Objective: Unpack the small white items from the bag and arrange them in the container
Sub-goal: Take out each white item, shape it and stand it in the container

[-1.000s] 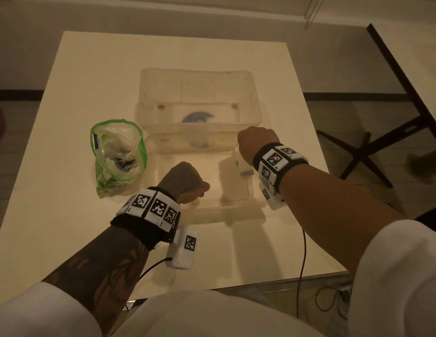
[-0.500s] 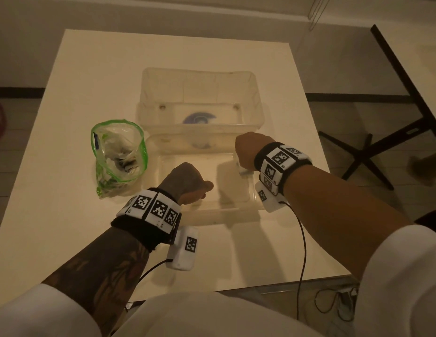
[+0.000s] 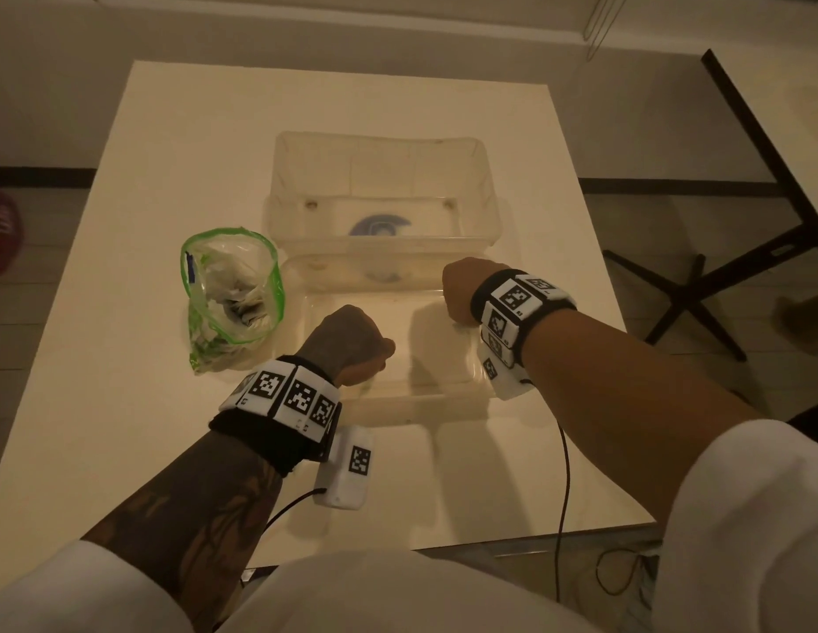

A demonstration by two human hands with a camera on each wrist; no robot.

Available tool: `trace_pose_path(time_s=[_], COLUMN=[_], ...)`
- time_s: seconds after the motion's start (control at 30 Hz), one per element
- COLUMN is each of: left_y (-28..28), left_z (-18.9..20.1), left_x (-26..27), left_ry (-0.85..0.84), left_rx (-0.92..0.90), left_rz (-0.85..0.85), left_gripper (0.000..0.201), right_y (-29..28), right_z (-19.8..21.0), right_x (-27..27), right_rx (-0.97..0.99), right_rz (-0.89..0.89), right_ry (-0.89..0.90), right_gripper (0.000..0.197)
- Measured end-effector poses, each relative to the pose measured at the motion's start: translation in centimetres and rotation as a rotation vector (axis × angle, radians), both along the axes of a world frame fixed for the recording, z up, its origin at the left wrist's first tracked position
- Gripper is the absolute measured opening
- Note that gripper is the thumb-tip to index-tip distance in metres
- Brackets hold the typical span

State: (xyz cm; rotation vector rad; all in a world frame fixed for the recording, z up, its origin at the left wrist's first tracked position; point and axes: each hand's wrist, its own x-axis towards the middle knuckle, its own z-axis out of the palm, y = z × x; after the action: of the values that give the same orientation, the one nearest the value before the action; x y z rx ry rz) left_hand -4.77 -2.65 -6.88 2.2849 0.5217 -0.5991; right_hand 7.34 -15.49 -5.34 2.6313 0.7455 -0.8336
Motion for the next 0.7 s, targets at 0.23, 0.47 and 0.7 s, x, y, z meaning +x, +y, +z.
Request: trace_pose_path(time_s=[0.23,0.47,0.7], left_y=[1.6,5.5,7.1], left_z=[0.3,2.2,2.5], left_x=[0.0,-0.9,-1.6], left_ry=[-0.173,-0.401,-0.192], left_rx=[0.187,0.537,0.601], left_rz=[0.061,0.313,0.274], left_gripper=[0.027,0.020,0.020], right_y=[0.4,2.3,3.5], right_z=[1.0,0.8,0.6], right_x=[-1.5,-4.7,-6.2], right_rx=[0.129,0.257,0.207], right_rz=[-0.032,0.056,0.128], right_ry=[-0.024,0.005,0.035], right_gripper=[0.006,0.004,0.007])
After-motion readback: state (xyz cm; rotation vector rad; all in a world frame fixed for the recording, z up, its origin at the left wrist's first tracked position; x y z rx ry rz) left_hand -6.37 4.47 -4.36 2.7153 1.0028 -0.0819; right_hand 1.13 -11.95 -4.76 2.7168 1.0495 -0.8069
